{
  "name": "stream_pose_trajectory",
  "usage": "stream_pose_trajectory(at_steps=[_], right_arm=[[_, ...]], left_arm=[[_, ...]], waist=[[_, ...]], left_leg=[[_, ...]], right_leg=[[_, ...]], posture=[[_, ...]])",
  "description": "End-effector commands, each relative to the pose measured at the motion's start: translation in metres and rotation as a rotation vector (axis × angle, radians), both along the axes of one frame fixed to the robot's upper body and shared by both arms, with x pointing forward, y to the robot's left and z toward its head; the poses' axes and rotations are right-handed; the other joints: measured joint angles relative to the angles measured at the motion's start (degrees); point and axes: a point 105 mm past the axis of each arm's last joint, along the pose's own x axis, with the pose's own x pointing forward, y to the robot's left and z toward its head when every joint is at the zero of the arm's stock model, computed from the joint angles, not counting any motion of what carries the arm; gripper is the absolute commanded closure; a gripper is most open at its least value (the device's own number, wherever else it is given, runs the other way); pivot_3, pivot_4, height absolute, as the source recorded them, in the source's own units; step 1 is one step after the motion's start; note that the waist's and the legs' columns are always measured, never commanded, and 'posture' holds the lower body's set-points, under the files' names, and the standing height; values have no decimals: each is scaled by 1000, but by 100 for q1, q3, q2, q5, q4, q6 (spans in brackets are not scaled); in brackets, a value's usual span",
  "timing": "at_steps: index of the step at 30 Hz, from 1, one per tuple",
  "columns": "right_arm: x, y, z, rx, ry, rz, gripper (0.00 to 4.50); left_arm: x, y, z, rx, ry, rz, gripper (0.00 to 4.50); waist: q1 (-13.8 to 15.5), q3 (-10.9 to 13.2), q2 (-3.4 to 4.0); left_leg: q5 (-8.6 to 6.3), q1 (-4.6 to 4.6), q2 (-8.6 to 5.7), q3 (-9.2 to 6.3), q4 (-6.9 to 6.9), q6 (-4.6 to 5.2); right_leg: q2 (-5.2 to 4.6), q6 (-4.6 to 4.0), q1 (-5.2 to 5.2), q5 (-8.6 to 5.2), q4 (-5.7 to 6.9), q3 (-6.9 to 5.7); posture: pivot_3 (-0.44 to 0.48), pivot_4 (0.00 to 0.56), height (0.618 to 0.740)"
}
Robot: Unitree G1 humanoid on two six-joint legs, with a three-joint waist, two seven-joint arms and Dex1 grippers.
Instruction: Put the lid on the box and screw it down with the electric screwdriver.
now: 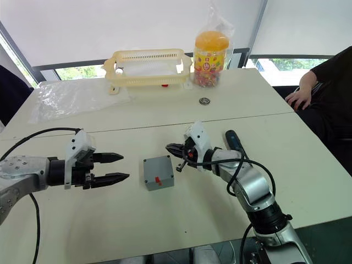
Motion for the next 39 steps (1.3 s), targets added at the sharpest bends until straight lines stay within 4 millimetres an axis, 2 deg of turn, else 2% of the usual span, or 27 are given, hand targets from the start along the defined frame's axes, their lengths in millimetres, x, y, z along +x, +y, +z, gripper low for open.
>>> stream_pose_trajectory(at_steps=[1, 16, 24, 25, 27, 32, 33, 36, 39], right_arm=[[-1, 2, 4, 3, -35, 14, 4457], [-3, 1, -8, -14, -9, 13, 4457], [5, 0, -9, -9, -1, -2, 4457], [6, 0, -7, -6, -5, -2, 3940], [7, 0, 0, 11, -20, -2, 3241], [0, -1, 30, 51, -69, 33, 713], [-2, -3, 37, 57, -74, 35, 713], [-3, -21, 74, 97, -92, -1, 713], [9, -64, 113, 151, -9, -121, 713]], left_arm=[[-2, -4, 7, -2, -38, -17, 1089], [0, -8, 4, 4, -42, -28, 1089], [-1, -11, 1, 8, -44, -38, 1089], [-1, -11, 1, 8, -44, -39, 1089], [-1, -12, 1, 5, -44, -45, 1089], [0, -17, 4, -4, -46, -82, 1089], [0, -18, 5, -4, -47, -91, 1089], [1, -23, 13, -4, -58, -154, 1089], [0, -33, 24, 7, -79, -253, 1089]], waist=[[-1, 0, 0], [0, 0, 0], [1, 0, 0], [2, 0, 0], [-1, 0, 0], [4, 0, 0], [5, 0, 0], [24, 5, 7], [26, 8, 10]], left_leg=[[0, 0, 0, 0, 0, 0], [0, 0, 0, 0, 0, 0], [0, 0, 0, 0, 0, 0], [0, 0, 0, 0, 0, 0], [0, 0, 0, 0, 0, 0], [0, -1, 0, 0, 0, 0], [0, -1, 0, 0, 0, 0], [0, -2, -1, -1, 0, 0], [0, -4, -2, 0, 4, 0]], right_leg=[[0, 0, 0, 0, 0, 0], [1, 0, -1, 0, 0, 0], [0, 0, -1, 0, 0, 0], [0, 0, -1, 0, 0, 0], [0, 0, -1, 0, 0, 0], [0, 0, -1, 0, 0, 0], [0, 0, -1, 0, 0, 0], [0, 0, -1, 0, 1, -1], [-1, 0, 0, 1, 0, 0]], posture=[[0, 150, 740], [0, 150, 740], [0, 150, 740], [0, 150, 740], [0, 150, 740], [0, 150, 740], [0, 150, 740], [0, 150, 740], [0, 150, 740]])
